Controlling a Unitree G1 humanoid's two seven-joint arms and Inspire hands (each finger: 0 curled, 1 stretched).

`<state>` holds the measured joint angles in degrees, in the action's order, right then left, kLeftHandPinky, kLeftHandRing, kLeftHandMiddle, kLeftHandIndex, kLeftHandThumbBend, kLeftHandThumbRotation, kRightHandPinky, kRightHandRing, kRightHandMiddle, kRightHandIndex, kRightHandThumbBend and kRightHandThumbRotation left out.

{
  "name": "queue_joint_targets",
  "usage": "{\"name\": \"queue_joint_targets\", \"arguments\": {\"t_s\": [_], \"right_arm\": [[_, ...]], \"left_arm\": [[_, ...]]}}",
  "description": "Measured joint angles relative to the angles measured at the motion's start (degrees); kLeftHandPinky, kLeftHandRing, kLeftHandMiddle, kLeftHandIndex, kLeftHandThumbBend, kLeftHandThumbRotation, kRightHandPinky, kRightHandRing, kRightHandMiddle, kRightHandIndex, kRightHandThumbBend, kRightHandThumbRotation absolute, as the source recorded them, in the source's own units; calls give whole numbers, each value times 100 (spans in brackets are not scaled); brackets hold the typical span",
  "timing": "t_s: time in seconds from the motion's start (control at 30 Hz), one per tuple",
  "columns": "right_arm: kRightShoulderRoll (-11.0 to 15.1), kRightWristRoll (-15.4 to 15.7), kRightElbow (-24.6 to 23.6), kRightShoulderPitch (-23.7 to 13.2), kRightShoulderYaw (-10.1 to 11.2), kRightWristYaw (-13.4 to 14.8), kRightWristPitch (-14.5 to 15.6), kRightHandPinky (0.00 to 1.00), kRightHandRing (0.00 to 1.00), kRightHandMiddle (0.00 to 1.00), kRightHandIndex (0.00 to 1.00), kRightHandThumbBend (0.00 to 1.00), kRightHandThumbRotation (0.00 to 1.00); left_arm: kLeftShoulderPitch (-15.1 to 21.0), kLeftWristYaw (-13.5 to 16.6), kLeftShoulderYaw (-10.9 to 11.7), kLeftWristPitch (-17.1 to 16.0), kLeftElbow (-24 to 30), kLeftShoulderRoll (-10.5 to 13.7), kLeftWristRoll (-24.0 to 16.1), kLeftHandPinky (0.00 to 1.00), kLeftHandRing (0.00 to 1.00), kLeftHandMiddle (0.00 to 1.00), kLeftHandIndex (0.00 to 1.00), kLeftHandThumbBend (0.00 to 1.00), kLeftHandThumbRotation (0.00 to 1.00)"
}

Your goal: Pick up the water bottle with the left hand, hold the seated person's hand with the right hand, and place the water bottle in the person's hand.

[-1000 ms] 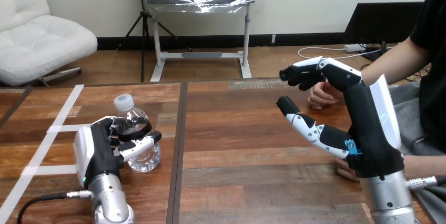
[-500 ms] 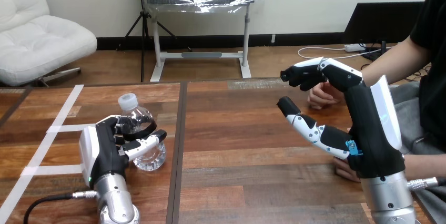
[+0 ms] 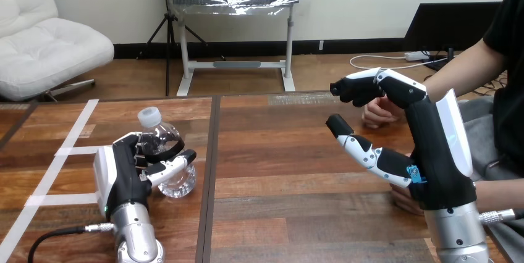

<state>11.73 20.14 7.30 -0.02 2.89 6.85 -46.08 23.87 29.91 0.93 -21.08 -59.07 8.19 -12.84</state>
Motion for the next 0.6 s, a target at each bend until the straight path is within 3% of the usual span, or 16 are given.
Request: {"name": "queue_joint_targets", "arguments": {"t_s": [0.33,0.6], "right_arm": [[12,-3,0,0,0,0,-3,50,56,60,58,51,0],[36,-7,0,0,0,0,-8,50,56,60,58,51,0]], "left_arm": [[-57,-140,19,-336,38,-9,154,40,42,46,51,62,0],[-285,-305,-8,-449,424,-58,182,38,41,45,51,61,0]]}}
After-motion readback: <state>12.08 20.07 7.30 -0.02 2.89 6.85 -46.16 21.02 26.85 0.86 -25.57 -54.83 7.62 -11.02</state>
